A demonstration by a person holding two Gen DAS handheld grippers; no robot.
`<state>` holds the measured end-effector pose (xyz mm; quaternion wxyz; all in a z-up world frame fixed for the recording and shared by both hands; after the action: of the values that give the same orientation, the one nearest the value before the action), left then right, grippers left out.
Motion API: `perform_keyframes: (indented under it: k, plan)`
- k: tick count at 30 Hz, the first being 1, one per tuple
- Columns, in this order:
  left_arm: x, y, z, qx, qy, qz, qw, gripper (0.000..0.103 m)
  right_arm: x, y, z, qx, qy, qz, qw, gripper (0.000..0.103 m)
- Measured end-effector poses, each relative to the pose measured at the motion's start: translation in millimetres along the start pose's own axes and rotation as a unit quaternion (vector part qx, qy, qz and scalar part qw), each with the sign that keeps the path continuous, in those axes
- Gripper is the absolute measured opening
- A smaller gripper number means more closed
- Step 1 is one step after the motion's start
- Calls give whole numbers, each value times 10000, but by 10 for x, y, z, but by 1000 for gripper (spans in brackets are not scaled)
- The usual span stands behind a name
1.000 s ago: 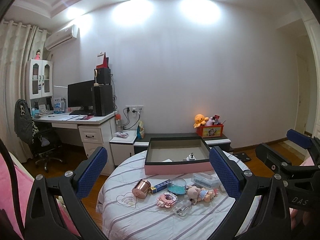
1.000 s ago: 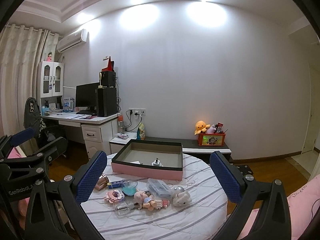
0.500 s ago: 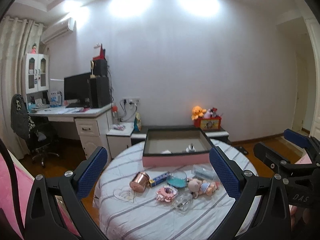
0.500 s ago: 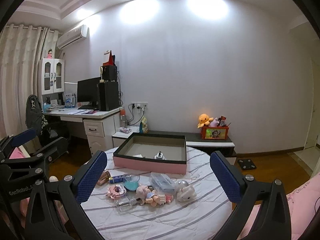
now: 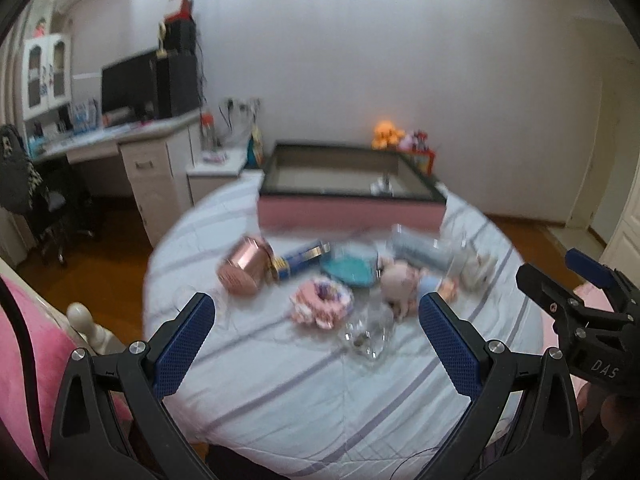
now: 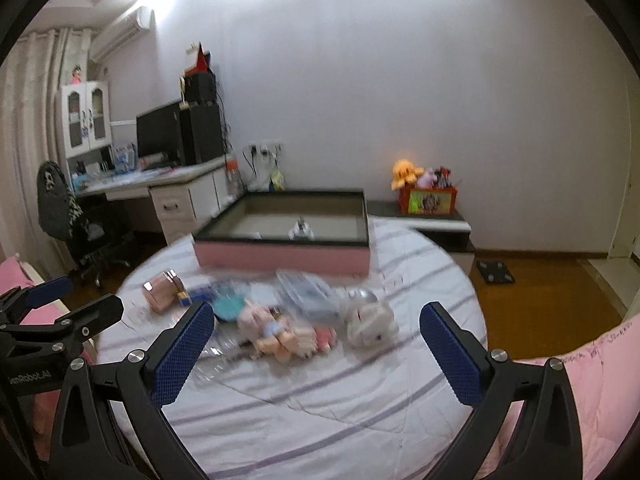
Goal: Organize rigid objects
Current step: 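Grasp the glass bottle with the left tool while the right grasps the astronaut figure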
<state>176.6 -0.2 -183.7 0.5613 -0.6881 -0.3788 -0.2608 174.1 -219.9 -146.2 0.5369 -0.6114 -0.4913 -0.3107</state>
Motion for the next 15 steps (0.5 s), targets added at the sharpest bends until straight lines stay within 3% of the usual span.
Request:
perform_keyframes:
  k: [5, 11, 15]
  plan:
    - [-237, 417, -99, 40, 96, 645, 9979, 103, -291, 288, -102, 18, 119, 452, 9989, 103]
    - [-361, 777, -172, 136, 47, 1130, 9935, 100, -517, 499, -230, 29, 255, 805, 9964, 103]
    - [-387, 932, -193, 127, -112, 1399, 9900, 81, -590, 599, -301, 20, 316, 921, 9952, 103]
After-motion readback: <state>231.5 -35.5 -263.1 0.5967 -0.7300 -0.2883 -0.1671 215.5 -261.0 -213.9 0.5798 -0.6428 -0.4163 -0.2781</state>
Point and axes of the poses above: each gripper's, at about its wrist camera, not at the fingertips, and y roughly the way its jaws point, z to its left, x to its top, the point moved 4 cm from there along y, roughly the way its jaws point, and after that the axes turned 12 degrees about -y, right-handed, at the moved point
